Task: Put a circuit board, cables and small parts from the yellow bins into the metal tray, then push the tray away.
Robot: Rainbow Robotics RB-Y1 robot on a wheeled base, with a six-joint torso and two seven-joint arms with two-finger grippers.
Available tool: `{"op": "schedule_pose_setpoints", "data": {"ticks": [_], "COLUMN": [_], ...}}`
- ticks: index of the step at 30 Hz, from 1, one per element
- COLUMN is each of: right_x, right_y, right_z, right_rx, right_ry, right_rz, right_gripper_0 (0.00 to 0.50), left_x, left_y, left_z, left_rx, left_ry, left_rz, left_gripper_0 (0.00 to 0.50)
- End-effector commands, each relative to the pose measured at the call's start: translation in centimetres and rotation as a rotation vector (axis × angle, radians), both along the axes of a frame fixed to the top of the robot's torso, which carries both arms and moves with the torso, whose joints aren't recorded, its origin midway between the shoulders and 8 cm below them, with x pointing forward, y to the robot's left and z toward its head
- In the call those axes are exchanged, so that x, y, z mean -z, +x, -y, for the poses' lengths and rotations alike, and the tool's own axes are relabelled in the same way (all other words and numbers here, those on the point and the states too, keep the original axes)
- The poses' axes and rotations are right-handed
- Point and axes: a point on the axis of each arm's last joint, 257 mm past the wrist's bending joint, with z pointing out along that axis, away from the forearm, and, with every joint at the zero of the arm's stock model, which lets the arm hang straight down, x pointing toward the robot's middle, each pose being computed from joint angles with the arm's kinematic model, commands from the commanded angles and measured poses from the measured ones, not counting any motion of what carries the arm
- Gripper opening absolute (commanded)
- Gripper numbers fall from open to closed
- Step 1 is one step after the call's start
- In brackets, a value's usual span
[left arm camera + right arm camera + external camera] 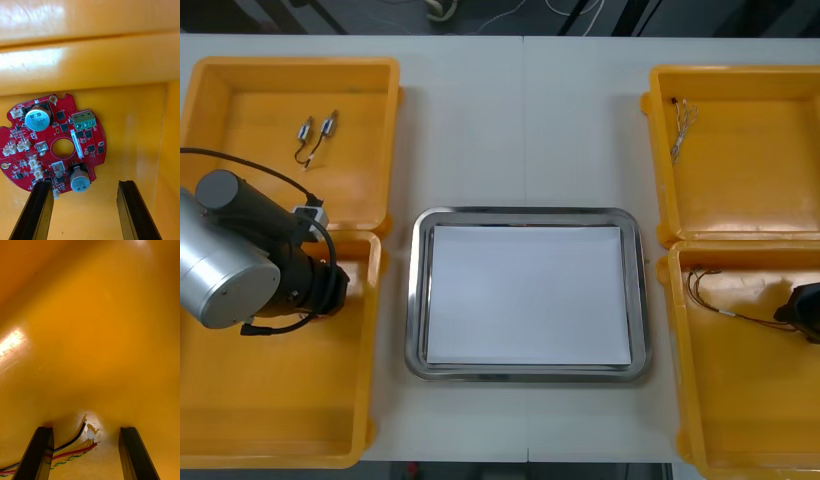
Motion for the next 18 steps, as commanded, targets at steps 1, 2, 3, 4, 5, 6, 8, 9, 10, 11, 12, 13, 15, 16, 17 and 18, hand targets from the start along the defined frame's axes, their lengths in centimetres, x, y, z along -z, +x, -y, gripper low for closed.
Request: {"op": "schedule_pose_setpoints", "data": {"ticks": [1,2,3,4,5,6,8,9,10,11,12,13,15,16,17,18], "right_x": [1.6,1.7,1.7,1.7,1.7,1.7,1.8,1.8,1.8,1.8,1.8,1.8,1.8,1.7,1.8,1.7], "right_y": [-0.7,-0.8,-0.8,-0.8,-0.8,-0.8,-0.8,-0.8,-0.8,-0.8,-0.8,-0.8,-0.8,-0.7,-0.7,-0.7], "right_z": [-0.5,-0.5,-0.6,-0.6,-0.6,-0.6,-0.6,-0.6,-0.6,-0.6,-0.6,-0.6,-0.6,-0.6,-0.6,-0.6], "right_rx": [0.045,0.046,0.046,0.045,0.046,0.046,0.046,0.046,0.045,0.042,0.042,0.041,0.036,0.036,0.036,0.037], "right_ry": [0.032,0.033,0.035,0.034,0.035,0.035,0.036,0.036,0.035,0.034,0.034,0.032,0.032,0.03,0.031,0.031], "right_rz": [-0.016,-0.017,-0.017,-0.017,-0.017,-0.017,-0.017,-0.017,-0.017,-0.017,-0.017,-0.017,-0.017,-0.016,-0.016,-0.013], "right_gripper_0": [0.5,0.5,0.5,0.5,0.5,0.5,0.5,0.5,0.498,0.384,0.223,0.119,0.045,0.04,0.016,0.0], "left_x": [-0.3,-0.2,0.1,0.1,0.2,0.4,0.6,0.5,0.6,0.6,0.6,0.6,0.8,0.9,0.9,0.9], "left_y": [0.8,0.8,0.7,0.8,0.9,0.9,0.9,1.0,1.0,1.1,1.1,1.1,1.1,1.1,1.1,1.1], "left_z": [1.4,1.3,1.1,1.1,1.0,1.0,1.0,1.0,1.1,1.1,1.0,1.0,1.0,1.0,1.0,1.0], "left_rx": [-0.051,-0.055,-0.059,-0.059,-0.061,-0.062,-0.062,-0.062,-0.063,-0.063,-0.064,-0.064,-0.063,-0.062,-0.062,-0.062], "left_ry": [-0.04,-0.038,-0.036,-0.035,-0.031,-0.032,-0.032,-0.033,-0.035,-0.035,-0.035,-0.035,-0.03,-0.029,-0.027,-0.024], "left_rz": [0.023,0.021,0.017,0.017,0.019,0.018,0.017,0.02,0.021,0.023,0.023,0.023,0.023,0.023,0.025,0.026], "left_gripper_0": [0.5,0.5,0.5,0.5,0.5,0.5,0.5,0.5,0.5,0.5,0.5,0.5,0.5,0.5,0.5,0.5]}}
